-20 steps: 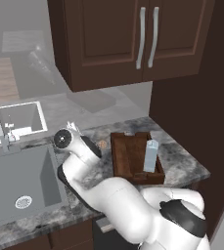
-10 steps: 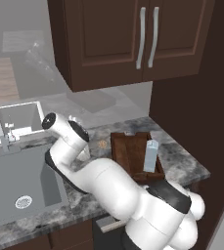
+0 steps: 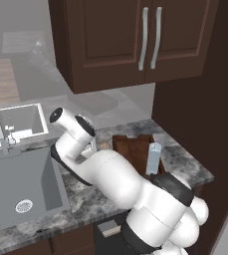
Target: Take out the milk from the fridge and place it on the tray on the counter. Then take the sugar cube near the tray and place it in the tray.
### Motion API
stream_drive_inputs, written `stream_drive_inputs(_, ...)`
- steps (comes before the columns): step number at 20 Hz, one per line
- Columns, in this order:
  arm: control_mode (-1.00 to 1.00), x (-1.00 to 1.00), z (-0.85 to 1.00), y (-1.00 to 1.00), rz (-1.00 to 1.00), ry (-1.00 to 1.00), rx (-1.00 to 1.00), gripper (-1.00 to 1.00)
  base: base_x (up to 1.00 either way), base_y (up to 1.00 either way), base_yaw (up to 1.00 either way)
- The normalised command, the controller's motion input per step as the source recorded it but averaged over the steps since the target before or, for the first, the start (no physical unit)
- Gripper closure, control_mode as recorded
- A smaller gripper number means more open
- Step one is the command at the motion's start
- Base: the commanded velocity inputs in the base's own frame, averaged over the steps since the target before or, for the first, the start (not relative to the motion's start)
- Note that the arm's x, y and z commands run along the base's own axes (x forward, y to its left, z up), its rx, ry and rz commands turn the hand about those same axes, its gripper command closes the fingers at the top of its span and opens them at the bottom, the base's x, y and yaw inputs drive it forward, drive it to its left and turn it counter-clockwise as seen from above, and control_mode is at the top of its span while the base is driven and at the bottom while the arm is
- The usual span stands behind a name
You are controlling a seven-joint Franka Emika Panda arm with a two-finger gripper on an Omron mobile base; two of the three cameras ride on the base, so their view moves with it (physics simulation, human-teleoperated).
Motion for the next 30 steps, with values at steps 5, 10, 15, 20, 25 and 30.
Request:
stream_drive_inputs(5, -1.00, 0.22, -0.22, -0.33, 0.00, 0.05, 0.00, -1.00, 0.00, 0.00, 0.00)
stream_drive_inputs(10, -1.00, 0.46, -0.15, -0.05, 0.00, 0.13, 0.00, -1.00, 0.00, 0.00, 0.00)
stream_drive_inputs(15, -1.00, 0.45, -0.21, 0.00, 0.00, 0.11, 0.00, -1.00, 0.00, 0.00, 0.00)
stream_drive_inputs(20, -1.00, 0.42, -0.23, 0.00, 0.00, 0.06, 0.00, -1.00, 0.00, 0.00, 0.00)
stream_drive_inputs(25, -1.00, 0.37, -0.28, 0.00, 0.00, 0.10, 0.00, -1.00, 0.00, 0.00, 0.00)
stream_drive_inputs(30, -1.00, 0.28, -0.29, 0.00, 0.00, 0.09, 0.00, -1.00, 0.00, 0.00, 0.00)
